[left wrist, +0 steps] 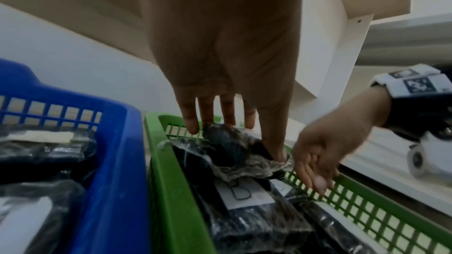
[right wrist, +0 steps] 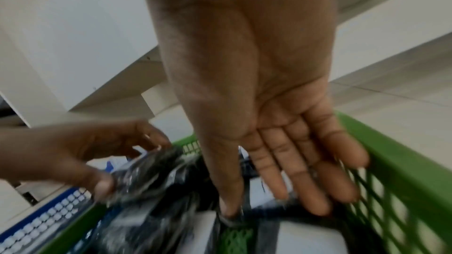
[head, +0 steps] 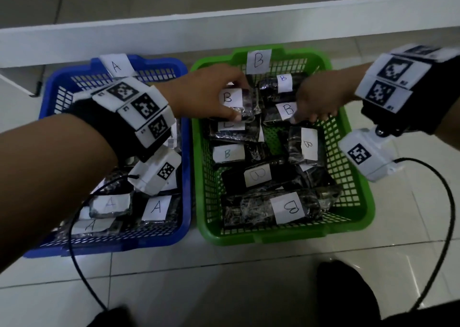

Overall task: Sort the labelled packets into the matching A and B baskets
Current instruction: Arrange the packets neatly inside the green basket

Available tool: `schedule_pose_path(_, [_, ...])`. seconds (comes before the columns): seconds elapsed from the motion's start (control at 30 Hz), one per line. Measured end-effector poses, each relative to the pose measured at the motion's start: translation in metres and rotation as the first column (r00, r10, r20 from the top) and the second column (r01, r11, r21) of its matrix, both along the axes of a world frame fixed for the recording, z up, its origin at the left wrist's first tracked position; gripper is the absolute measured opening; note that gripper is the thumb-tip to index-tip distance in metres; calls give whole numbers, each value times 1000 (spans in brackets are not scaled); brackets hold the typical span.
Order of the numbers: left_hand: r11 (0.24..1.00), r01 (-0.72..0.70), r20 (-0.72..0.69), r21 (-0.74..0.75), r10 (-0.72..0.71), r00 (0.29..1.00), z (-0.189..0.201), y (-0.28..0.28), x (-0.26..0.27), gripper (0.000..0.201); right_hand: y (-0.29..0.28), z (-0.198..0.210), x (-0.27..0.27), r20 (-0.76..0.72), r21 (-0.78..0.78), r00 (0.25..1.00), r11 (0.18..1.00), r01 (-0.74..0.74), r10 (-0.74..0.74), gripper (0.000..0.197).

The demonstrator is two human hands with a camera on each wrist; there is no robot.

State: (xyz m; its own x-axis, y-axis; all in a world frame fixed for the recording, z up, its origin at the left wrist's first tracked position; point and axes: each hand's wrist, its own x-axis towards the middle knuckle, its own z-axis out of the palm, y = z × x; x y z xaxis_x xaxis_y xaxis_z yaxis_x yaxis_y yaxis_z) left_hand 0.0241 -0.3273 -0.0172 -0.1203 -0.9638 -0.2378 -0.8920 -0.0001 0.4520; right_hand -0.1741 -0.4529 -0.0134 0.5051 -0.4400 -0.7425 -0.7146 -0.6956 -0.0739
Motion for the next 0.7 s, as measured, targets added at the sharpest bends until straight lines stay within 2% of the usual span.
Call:
schedule_pose_path(0.03, [1000,-26,-29,11,27,999,0,-1,0,56,3,-7,-3,-93,-35,992,995,-93,89,51])
schedule_pose_path(0.1, [998,-50,-44,37,51,998,-1,-2,0,61,14,-21,-7,-130,-109,963,962,-250,235,59])
schedule_pose_path(0.2, [993,-68,-49,94,72,996,-1,-2,-2,68,29,-32,-8,-167,-163,935,926,-341,314,62])
schedule_pose_path(0.47, [993,-91,-101,80,99,990,-10,4,-3,68,24,-29,-6,-110,-14,962,967,-254,251,41])
schedule_pose_path(0.6, [996,-74,-105,48,78,991,-11,7,-2,67,31,-23,-3,-193,20,927,946,-323,320,29])
schedule_pose_path(0.67, [997,-67,-101,40,70,992,-11,8,-1,68,28,-11,3,-205,41,930,952,-302,304,35])
schedule_pose_path(0.7, [997,-65,-102,32,68,993,-11,9,-1,68,24,-3,5,-177,50,954,970,-237,242,33])
